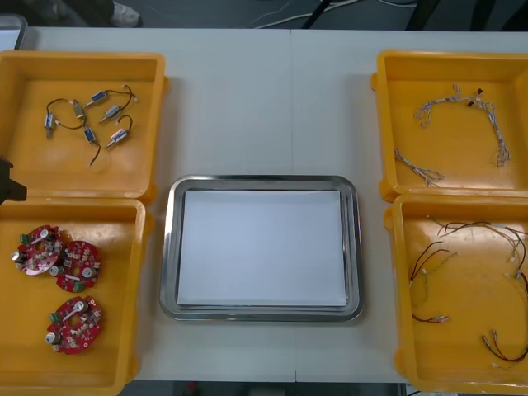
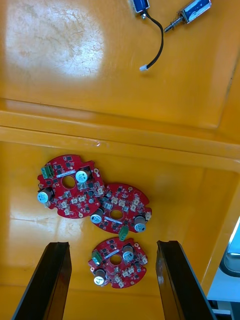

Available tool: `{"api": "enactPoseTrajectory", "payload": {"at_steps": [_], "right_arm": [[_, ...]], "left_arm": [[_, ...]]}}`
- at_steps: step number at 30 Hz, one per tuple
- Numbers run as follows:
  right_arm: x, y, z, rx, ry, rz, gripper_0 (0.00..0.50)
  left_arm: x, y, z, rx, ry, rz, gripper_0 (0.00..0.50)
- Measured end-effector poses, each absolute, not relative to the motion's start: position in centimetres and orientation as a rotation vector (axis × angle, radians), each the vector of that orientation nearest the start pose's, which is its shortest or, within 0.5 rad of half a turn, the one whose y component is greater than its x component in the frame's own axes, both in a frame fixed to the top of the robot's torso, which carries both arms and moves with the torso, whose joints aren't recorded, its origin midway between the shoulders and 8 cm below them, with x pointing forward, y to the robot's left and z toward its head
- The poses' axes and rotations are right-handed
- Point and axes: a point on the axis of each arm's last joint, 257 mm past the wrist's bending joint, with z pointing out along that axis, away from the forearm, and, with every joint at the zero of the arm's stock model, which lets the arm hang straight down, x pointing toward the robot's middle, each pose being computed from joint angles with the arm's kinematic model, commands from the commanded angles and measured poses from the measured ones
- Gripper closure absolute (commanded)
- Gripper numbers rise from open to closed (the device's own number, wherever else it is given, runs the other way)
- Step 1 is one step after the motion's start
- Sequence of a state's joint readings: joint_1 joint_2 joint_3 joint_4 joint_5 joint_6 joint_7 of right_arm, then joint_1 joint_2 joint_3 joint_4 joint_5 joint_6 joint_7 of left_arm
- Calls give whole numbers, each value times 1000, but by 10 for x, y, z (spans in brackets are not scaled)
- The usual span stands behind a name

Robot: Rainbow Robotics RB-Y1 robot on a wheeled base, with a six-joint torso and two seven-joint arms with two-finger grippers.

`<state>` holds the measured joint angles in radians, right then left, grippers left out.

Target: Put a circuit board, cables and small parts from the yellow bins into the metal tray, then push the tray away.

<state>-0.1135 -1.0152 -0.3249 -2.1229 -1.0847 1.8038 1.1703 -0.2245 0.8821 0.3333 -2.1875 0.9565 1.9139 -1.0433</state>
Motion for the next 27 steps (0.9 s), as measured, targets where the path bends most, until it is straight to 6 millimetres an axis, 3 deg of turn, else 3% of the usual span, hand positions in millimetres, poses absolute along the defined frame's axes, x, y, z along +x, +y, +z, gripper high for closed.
{"api": "enactPoseTrajectory", "payload": {"at_steps": [27], "right_arm": [[365, -396, -144, 67, 2715, 22, 0]], "left_arm": [[382, 375, -124, -230, 2626, -48, 0]]}}
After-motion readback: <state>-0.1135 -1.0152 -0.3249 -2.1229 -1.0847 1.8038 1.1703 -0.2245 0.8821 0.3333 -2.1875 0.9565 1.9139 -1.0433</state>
